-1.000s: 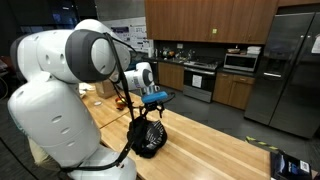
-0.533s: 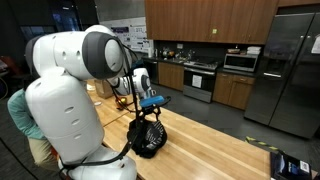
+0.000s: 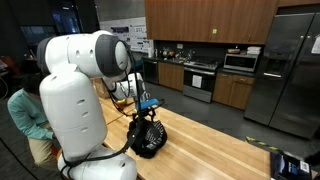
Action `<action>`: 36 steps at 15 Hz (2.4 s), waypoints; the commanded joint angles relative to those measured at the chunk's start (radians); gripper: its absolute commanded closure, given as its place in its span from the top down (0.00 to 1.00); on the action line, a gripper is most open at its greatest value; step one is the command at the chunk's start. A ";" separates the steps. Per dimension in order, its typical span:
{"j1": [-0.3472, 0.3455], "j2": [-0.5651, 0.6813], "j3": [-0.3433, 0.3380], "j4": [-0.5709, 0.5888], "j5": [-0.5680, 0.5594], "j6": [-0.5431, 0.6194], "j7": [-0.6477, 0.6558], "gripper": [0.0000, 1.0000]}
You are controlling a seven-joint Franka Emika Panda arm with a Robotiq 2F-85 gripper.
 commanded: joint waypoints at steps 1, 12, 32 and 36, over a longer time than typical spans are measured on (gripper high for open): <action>0.019 0.050 0.017 0.053 0.022 0.016 0.029 1.00; 0.009 0.101 0.020 0.147 0.108 -0.001 0.054 0.07; 0.005 -0.136 0.028 0.655 -0.288 -0.683 0.027 0.01; 0.031 -0.074 0.072 0.866 -0.420 -0.808 -0.003 0.01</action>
